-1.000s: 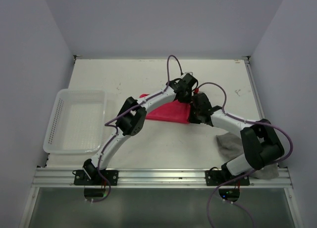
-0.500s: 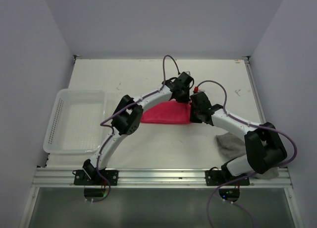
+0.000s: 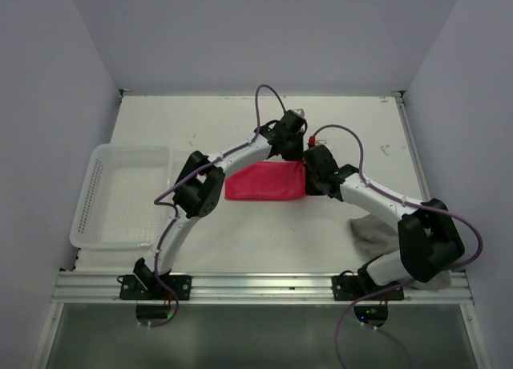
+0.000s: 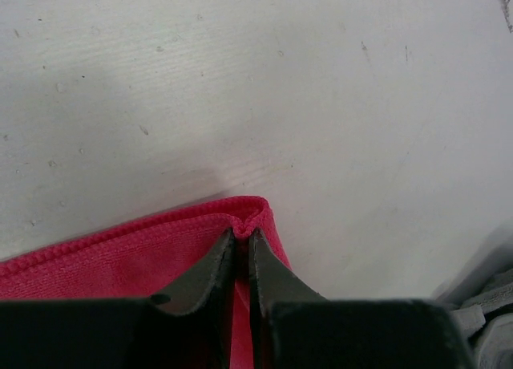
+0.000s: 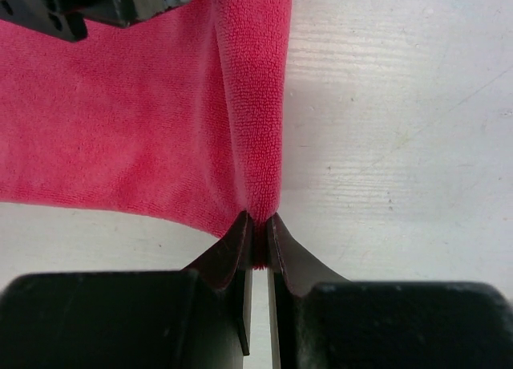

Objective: Roll the towels
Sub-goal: Roll the towel

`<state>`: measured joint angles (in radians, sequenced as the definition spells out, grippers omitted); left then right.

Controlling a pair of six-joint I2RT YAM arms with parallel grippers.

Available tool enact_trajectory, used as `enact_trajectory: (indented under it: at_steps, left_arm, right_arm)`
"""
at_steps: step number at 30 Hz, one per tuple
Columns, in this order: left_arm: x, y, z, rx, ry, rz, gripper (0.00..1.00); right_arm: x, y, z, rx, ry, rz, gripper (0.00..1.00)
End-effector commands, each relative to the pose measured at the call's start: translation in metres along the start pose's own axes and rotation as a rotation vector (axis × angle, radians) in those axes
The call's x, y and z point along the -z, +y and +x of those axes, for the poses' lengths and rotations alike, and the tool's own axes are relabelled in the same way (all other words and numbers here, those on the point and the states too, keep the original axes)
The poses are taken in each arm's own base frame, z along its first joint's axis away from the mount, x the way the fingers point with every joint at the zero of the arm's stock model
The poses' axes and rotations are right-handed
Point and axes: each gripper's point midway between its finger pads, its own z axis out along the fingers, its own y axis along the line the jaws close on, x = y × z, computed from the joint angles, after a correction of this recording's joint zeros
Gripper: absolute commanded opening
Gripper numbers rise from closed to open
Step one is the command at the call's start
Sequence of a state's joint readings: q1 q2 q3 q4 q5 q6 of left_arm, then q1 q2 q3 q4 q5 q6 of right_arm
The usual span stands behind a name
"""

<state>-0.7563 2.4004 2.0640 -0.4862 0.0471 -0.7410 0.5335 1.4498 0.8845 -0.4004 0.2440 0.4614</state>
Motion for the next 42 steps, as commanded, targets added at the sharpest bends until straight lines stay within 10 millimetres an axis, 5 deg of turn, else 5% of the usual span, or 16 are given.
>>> enact_trajectory:
  at_steps: [1, 15, 42]
  left_arm:
    - [0.029, -0.019, -0.038, 0.000, -0.102, 0.081, 0.12]
    - [0.042, -0.003, -0.038, 0.011, -0.129, 0.115, 0.12]
    - [0.030, 0.022, -0.016, -0.028, -0.101, 0.119, 0.12]
  right_arm:
    - [0.011, -0.002, -0.012, 0.050, -0.027, 0.039, 0.00]
    - [0.008, 0.016, -0.009, 0.166, -0.033, 0.111, 0.00]
    - [-0.022, 0.061, 0.012, 0.096, 0.030, -0.044, 0.02]
